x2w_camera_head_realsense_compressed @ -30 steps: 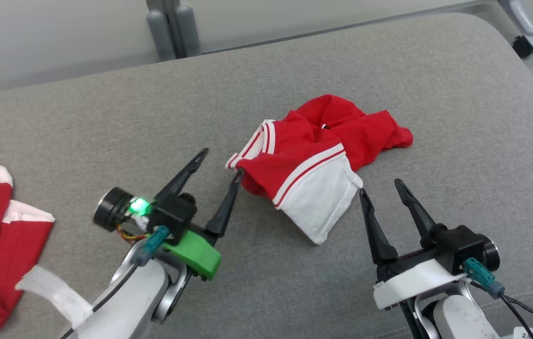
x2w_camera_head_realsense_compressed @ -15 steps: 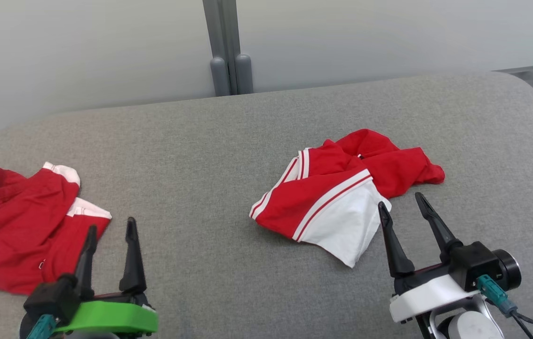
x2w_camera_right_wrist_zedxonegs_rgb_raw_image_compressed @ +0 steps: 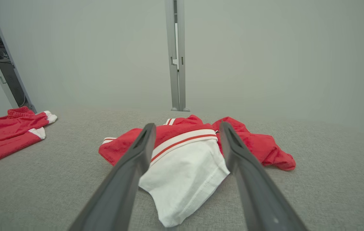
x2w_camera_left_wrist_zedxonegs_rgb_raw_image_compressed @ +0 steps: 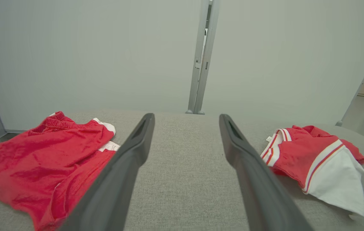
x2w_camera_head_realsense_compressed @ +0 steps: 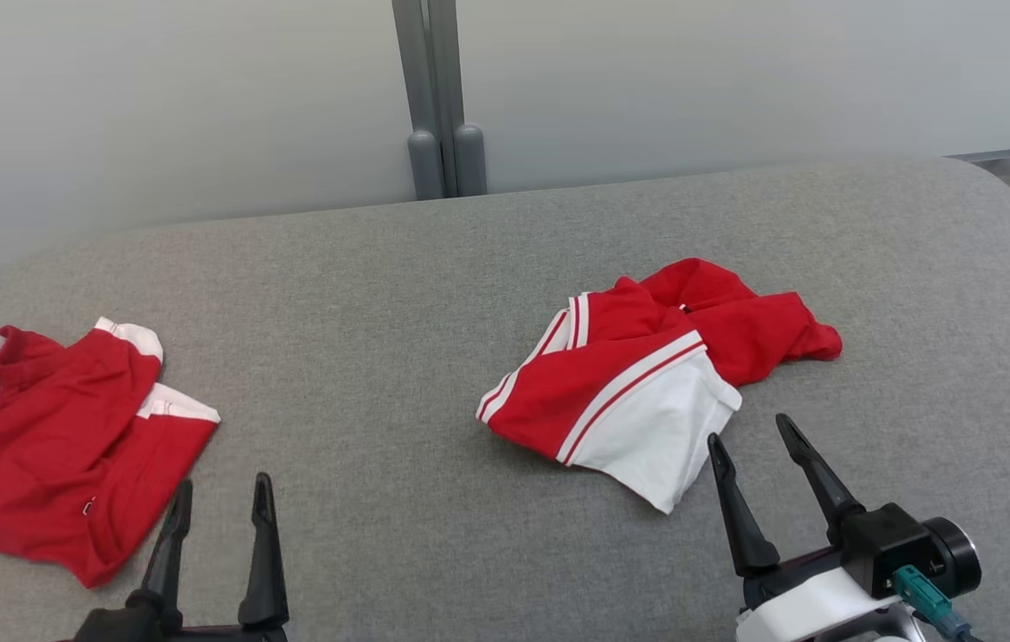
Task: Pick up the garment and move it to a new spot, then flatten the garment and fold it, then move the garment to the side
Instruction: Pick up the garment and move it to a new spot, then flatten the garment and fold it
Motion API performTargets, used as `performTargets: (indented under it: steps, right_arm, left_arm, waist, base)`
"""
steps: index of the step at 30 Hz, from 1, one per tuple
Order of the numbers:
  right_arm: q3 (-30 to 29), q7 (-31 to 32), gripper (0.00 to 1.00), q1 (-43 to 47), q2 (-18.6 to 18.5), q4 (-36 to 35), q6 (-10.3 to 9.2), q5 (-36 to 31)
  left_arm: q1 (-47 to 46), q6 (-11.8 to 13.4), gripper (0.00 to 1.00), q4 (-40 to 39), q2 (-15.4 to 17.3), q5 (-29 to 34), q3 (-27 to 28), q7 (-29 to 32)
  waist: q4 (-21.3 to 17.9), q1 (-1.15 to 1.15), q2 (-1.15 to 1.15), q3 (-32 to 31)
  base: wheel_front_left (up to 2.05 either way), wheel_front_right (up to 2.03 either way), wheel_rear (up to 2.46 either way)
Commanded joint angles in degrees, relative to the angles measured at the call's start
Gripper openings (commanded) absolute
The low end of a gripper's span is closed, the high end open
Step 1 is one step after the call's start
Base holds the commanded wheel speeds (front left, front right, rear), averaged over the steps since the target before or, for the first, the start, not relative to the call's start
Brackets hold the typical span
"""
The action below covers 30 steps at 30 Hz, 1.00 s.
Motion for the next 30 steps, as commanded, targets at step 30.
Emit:
performTargets:
  steps: [30]
  right_arm:
    - [1.7, 0.0, 1.0, -0.7, -0.1, 1.9, -0.1, 1.8]
  left_arm:
    - [-0.7, 3.6, 1.0, 1.9, 0.0, 3.8, -4.7, 0.1]
  waist:
    - [-0.7, 0.0, 0.0, 0.0]
  base:
    - [0.0, 0.0, 0.0]
